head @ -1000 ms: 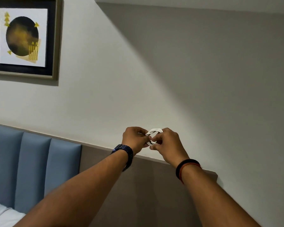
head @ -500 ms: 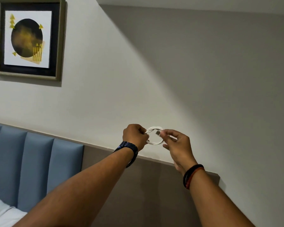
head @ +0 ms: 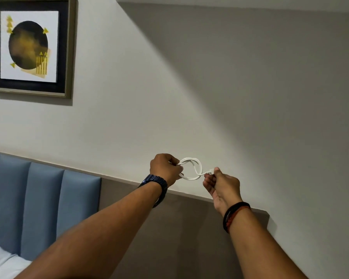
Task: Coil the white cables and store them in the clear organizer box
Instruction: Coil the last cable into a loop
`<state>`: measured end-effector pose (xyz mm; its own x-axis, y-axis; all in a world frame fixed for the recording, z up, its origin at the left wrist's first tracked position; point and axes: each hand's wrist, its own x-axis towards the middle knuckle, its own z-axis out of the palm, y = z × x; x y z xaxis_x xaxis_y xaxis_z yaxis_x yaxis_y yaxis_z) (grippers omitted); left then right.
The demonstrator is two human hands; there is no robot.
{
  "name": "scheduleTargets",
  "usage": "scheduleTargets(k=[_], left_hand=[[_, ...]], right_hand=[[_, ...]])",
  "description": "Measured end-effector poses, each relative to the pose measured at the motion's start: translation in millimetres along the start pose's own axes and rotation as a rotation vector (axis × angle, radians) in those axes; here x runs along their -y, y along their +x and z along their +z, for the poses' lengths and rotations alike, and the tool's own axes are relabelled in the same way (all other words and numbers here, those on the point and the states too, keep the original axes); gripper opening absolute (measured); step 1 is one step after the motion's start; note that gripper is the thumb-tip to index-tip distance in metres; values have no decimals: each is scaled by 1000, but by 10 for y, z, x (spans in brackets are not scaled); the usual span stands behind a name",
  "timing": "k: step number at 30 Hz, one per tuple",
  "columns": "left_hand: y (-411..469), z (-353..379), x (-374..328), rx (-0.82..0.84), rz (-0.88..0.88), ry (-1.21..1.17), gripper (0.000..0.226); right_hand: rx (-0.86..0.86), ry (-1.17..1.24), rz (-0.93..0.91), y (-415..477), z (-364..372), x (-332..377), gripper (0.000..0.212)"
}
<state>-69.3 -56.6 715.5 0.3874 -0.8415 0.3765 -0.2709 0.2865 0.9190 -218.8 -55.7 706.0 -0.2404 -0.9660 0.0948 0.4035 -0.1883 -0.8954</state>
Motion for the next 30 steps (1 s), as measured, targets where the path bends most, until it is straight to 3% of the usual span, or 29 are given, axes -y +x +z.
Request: scheduleTargets(k=[4, 12, 15, 19, 26, 30], left_hand=[[-44, 42, -10, 33, 21, -7, 19], [-87, 94, -3, 28, 45, 65, 15], [-83, 93, -15, 15, 52, 78, 11], [-82, 97, -49, 8, 69, 100, 12], [-110, 131, -70, 28, 135, 155, 9], [-119, 119, -56, 28, 155, 182, 8]], right_hand=[[-87, 34, -4, 26, 18, -8, 5], [-40, -29, 27, 46, 7, -2, 12], [87, -120, 5, 6, -5, 14, 27], [254, -304, -25, -41, -8, -2, 18], [199, -196, 75, -6, 7, 12, 14], [217, -229, 35, 14, -25, 16, 16]])
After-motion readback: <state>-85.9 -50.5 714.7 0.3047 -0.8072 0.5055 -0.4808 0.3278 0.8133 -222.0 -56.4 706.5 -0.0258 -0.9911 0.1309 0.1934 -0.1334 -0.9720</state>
